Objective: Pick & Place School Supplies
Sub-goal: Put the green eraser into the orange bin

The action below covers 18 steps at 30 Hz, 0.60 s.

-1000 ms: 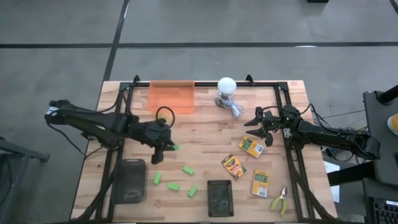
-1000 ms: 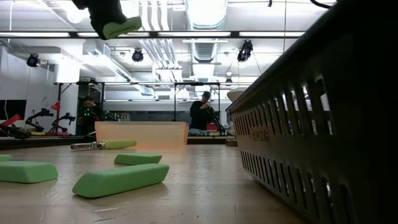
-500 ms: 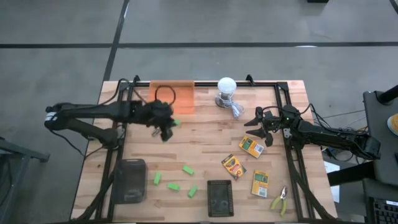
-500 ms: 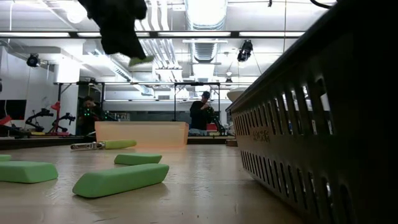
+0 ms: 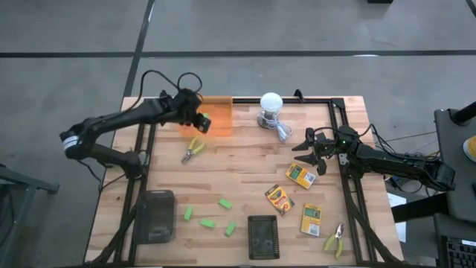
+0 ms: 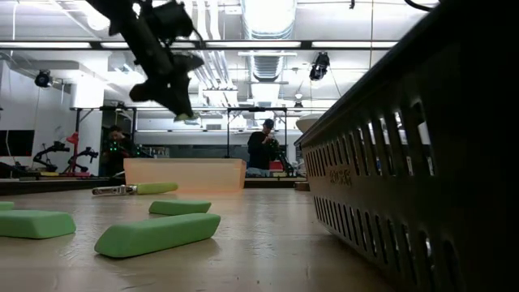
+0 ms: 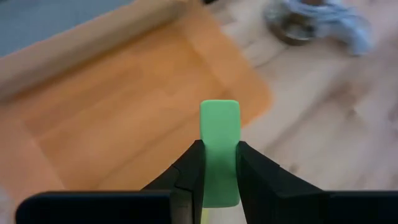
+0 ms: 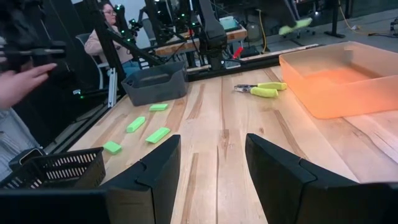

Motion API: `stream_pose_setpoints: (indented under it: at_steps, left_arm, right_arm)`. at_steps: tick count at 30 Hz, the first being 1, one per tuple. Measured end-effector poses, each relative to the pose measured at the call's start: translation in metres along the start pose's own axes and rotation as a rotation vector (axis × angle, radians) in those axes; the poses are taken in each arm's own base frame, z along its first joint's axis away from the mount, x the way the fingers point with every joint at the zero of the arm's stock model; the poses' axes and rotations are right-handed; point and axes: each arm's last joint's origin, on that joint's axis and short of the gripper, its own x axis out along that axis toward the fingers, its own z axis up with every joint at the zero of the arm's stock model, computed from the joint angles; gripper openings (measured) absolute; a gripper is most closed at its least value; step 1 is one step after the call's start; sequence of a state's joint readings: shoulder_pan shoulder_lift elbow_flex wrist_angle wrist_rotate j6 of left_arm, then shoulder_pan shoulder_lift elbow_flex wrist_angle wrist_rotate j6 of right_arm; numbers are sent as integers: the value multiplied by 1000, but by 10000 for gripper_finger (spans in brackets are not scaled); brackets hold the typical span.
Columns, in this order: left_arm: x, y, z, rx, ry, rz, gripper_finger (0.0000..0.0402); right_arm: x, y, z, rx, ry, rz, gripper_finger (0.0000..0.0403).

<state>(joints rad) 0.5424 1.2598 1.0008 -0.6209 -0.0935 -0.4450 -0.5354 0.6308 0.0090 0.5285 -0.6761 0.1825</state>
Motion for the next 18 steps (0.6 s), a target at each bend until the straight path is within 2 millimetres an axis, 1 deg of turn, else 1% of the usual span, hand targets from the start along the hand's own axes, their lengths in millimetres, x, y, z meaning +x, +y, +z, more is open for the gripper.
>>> stream_pose_setpoints:
  at_steps: [4,8,13,18]
  left_arm:
    - [17,14,5,-47,50,32,76]
    - [34,22,5,-76,109,45,76]
    - [54,32,8,-108,135,74,76]
    - [65,35,7,-132,170,56,76]
  right_arm:
    - [0,0,0,0,0,0,178]
    - [0,0,0,0,0,0,178]
    - [0,0,0,0,0,0,178]
    - [0,0,0,0,0,0,178]
